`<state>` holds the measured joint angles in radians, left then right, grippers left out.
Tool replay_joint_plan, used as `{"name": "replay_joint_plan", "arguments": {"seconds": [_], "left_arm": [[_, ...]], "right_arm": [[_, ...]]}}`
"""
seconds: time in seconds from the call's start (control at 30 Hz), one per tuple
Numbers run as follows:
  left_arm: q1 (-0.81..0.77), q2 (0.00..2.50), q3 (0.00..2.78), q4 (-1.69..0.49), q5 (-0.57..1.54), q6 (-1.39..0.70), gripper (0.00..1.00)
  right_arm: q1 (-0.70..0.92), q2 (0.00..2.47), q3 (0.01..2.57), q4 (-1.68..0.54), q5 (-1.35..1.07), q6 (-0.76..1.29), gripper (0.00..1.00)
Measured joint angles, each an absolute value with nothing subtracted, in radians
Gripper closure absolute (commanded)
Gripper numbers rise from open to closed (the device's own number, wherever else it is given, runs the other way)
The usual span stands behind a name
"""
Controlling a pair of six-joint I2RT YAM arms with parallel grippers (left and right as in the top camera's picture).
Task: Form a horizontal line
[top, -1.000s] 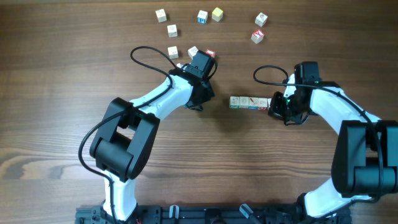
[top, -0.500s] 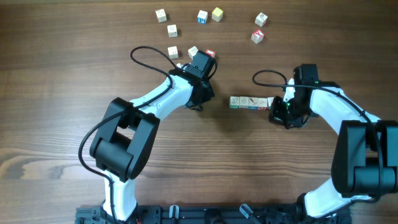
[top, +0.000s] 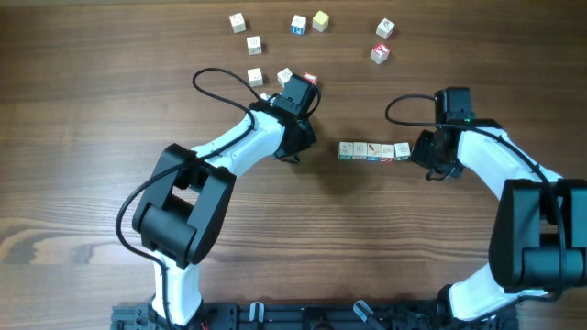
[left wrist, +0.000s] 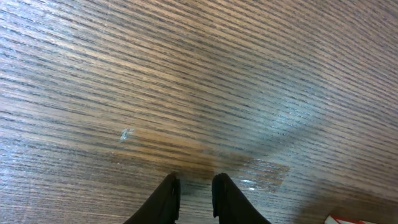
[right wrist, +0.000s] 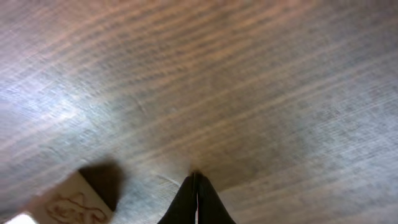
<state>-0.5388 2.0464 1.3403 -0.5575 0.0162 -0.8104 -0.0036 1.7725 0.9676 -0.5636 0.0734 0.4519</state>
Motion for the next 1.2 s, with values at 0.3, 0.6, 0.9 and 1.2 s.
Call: {"name": "replay_joint_plan", "arguments": {"seconds": [0.3, 0.6, 0.9, 1.2], "left_arm": [[-0.54, 2.046, 1.34, -0.557, 0.015, -0.81, 0.79], [-0.54, 2.046, 1.34, -0.557, 0.015, -0.81, 0.79], [-0.54, 2.046, 1.34, -0.557, 0.015, -0.81, 0.79], [-0.54, 2.046, 1.34, -0.557, 0.015, -0.81, 0.79]], "right_arm": [[-0.004, 1.775, 0.963, -0.511, -0.066, 0.453, 0.96], [-0.004, 1.777, 0.963, -0.51, -0.113, 0.453, 0.96], [-0.004, 1.781, 0.963, -0.51, -0.157, 0.454, 0.96], [-0.004, 1.781, 0.963, -0.511, -0.142, 0.457, 0.95]]}}
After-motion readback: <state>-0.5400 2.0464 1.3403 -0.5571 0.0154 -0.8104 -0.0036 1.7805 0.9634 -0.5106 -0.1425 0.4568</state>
